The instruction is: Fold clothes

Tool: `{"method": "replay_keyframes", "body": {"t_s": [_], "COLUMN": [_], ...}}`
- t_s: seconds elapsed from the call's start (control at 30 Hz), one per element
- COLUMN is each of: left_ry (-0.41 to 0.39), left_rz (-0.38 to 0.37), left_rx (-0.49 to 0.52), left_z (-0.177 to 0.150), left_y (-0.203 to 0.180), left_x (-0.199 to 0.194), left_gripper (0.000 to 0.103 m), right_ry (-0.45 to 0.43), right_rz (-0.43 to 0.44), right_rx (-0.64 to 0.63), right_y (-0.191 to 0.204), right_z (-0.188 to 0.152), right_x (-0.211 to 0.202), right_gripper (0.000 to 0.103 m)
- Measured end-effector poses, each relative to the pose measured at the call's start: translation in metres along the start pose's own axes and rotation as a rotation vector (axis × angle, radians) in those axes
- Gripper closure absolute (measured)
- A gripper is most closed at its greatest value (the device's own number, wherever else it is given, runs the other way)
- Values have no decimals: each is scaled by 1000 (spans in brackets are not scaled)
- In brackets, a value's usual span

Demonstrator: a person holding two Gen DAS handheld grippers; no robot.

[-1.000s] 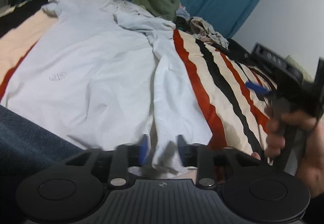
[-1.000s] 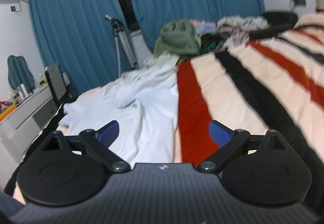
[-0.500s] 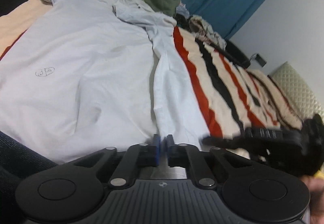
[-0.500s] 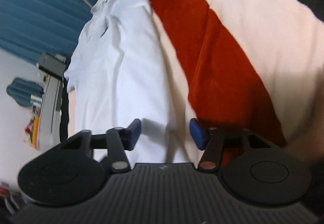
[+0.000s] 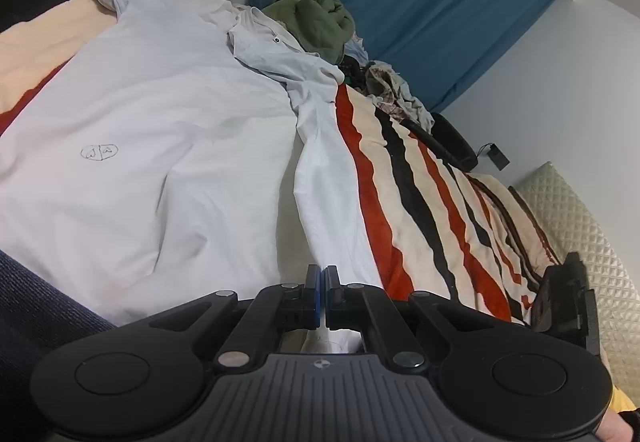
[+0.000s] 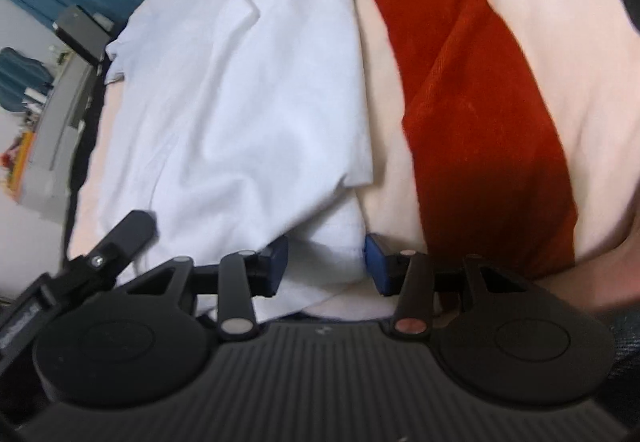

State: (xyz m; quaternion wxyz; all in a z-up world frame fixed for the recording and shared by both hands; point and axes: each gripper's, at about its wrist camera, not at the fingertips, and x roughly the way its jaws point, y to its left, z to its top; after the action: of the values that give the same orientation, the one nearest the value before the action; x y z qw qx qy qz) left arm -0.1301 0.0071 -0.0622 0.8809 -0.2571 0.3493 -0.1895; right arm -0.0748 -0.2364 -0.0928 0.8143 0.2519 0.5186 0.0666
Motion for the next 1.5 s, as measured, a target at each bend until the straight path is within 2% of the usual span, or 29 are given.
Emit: {"method": "replay_keyframes", "body": {"t_s": [0.03,0.23,0.37,0.5,0.57,0.6,0.63,0.67,0.7,0.73,0.77,0.83,1.0,1.13,1.27,1.37,1.43,1.5], "left_ry": [9,61,130,125,108,99,90,81,65,48,29,-11,-98,-161,-206,-214,-218,-209], "left_rz": [2,-5,76,96,94,93,92,92,97,103,116,137,176,187,204,228,246,301], "left_rx": [-1,-24,88,183,211,223,236,248,265,282,302,343,433,482,511,445,403,390], "left_z": [0,-2,-11,-16,-13,-10,-8,-5,0,5,13,29,72,99,118,130,139,145], "left_y": [0,-1,-15,-30,-37,-41,-45,-50,-56,-62,-69,-83,-122,-149,-158,-129,-109,-81], "left_x": [1,-3,4,0,-9,-15,-20,-26,-32,-39,-47,-62,-92,-106,-100,-77,-62,-44], "left_gripper": [101,102,103,101,92,87,76,69,56,44,39,21,6,0,0,0,0,1], "right_ry": [-7,-100,-122,-132,-147,-153,-165,-188,-212,-239,-265,-313,-436,-482,-522,-535,-537,-528], "right_rz": [-12,-84,-156,-171,-168,-166,-161,-151,-142,-133,-124,-99,-78,-82,-79,-77,-120,-157], "right_rx": [-11,-112,-141,-105,-92,-90,-92,-101,-109,-117,-125,-138,-183,-235,-305,-344,-389,-429], "right_y": [1,4,-2,-1,3,5,8,14,19,24,31,44,84,110,127,132,136,143], "right_z": [-1,-9,-7,-6,-7,-9,-10,-11,-12,-12,-10,-3,27,54,74,88,99,113], "right_x": [-3,-55,-72,-75,-82,-87,-93,-100,-107,-116,-124,-142,-187,-204,-201,-180,-156,-129], "right_gripper": [95,96,96,93,89,82,62,50,31,30,30,31,31,31,31,31,31,31]}}
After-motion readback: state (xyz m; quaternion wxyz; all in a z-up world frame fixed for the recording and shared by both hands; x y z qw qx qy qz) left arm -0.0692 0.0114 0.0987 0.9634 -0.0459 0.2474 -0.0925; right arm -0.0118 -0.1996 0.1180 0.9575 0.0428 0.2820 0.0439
